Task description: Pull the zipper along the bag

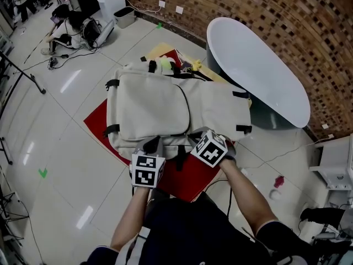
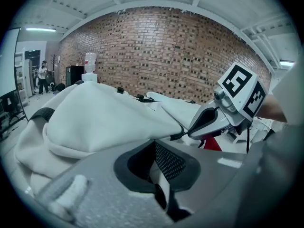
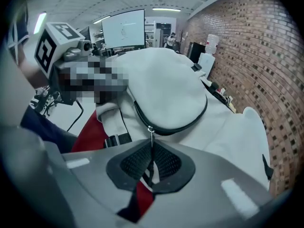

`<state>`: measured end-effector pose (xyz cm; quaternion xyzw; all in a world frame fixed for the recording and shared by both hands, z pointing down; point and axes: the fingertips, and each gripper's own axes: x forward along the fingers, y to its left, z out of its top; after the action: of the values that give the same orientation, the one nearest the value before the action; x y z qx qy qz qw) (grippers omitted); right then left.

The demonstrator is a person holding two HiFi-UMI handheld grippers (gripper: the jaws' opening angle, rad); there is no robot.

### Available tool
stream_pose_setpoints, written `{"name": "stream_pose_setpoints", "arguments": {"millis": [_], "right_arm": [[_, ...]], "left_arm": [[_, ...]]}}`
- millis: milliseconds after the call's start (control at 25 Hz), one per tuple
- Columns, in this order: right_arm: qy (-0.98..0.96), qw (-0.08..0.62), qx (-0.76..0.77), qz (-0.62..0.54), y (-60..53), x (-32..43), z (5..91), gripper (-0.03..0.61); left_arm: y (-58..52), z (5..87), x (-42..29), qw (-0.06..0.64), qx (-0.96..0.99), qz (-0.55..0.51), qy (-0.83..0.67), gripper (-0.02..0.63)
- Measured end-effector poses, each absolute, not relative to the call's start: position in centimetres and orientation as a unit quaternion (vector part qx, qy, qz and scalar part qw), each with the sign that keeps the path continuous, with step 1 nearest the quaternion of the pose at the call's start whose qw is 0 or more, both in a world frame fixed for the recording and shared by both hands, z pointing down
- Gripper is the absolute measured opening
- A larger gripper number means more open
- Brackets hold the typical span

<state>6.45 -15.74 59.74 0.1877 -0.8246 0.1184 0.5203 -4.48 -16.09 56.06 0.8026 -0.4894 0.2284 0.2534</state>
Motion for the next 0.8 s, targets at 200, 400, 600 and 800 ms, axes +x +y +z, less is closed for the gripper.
{"name": "stream_pose_setpoints", "arguments": {"millis": [200,400,600,800], "right_arm": [[-0.821,0.544,0.13,0.11,-16.1,6.6,59.7,0.02],[-0.827,0.537,0.12,0.115,-16.0,6.7,58.9,0.018],[-0.834,0.528,0.109,0.118,-15.8,6.8,58.4,0.017],[-0.825,0.547,0.101,0.101,-16.8,7.6,59.0,0.017]], "left_arm": [[-15.9,56.0,-4.9,0.262,0.794,0.222,-0.501,0.002],[-15.8,53.3,-1.7,0.204,0.835,0.226,-0.459,0.003],[-18.6,54.1,1.7,0.212,0.839,0.233,-0.443,0.003],[-18.8,57.2,0.6,0.246,0.813,0.265,-0.457,0.002]]}}
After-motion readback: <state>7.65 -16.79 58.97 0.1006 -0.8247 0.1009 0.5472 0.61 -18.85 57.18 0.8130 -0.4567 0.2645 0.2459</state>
